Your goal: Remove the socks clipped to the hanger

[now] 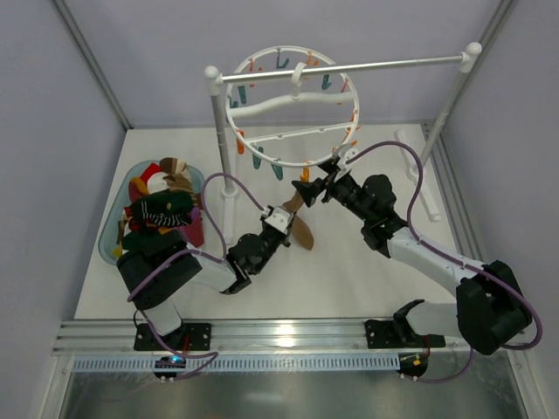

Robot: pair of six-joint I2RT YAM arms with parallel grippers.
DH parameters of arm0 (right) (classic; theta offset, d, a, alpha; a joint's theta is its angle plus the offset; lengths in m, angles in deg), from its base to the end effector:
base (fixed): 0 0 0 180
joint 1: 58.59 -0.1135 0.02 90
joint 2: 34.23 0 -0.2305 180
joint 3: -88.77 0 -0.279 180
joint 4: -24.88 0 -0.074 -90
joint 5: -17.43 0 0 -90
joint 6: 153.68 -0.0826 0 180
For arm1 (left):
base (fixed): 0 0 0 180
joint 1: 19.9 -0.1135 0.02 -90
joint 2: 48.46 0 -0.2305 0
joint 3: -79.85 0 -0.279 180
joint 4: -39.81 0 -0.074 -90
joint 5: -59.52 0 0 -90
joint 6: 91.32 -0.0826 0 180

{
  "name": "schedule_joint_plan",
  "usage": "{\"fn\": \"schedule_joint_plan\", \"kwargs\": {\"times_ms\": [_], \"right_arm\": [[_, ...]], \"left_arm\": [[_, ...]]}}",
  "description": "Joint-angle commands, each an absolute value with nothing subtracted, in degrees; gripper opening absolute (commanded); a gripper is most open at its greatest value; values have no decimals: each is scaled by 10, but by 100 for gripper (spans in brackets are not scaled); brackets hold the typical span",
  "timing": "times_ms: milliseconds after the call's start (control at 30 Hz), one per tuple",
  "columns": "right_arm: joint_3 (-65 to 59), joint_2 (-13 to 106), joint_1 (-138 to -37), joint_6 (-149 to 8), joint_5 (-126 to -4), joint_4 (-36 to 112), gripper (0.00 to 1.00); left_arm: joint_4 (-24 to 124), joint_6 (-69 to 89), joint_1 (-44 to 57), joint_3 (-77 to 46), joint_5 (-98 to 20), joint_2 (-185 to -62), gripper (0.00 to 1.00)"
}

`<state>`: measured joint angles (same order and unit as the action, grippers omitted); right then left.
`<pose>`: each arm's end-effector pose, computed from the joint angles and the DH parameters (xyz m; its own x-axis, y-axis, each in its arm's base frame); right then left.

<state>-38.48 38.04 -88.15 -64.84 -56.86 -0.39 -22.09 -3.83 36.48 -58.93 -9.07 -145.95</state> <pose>0.3069 0.1998 0.2552 0.0728 0.0637 -0.9953 -0.7109 0.7033 -0.0070 0.2217 -0.2790 0.1248 0.0794 -0.0458 -0.9958 0.5712 0.8208 0.0078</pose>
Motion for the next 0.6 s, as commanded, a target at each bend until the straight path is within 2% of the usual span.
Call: {"fn": "schedule_joint_plan", "kwargs": {"times_ms": [0,33,67,100,133,167,200,400,500,567], "right_arm": [[-357,377,-893,-623,-594,-32,85],[-355,378,-892,-623,-596,-31,78],[-352,380,-894,-621,-597,-30,63],[-350,381,-894,-620,-596,-28,54],[-345,384,-894,-619,-595,-25,25],[-343,386,-894,-617,-598,-23,10],[-343,390,-895,-619,-600,-24,4],[-344,390,-897,-617,-602,-30,4],[-346,385,-899,-619,-600,-27,7],[-350,378,-899,-622,-600,-25,33]], "left_arm": [[-364,-48,363,-593,-87,-1444,0],[-364,-48,363,-593,-88,-1445,0],[-364,-47,363,-593,-89,-1445,0],[-364,-46,363,-593,-89,-1445,0],[-364,-47,363,-592,-89,-1446,0],[-364,-47,363,-592,-89,-1446,0],[-364,-47,363,-592,-89,-1447,0],[-364,-45,363,-592,-88,-1446,0],[-364,-46,363,-593,-87,-1448,0],[-364,-46,363,-593,-88,-1448,0]]}}
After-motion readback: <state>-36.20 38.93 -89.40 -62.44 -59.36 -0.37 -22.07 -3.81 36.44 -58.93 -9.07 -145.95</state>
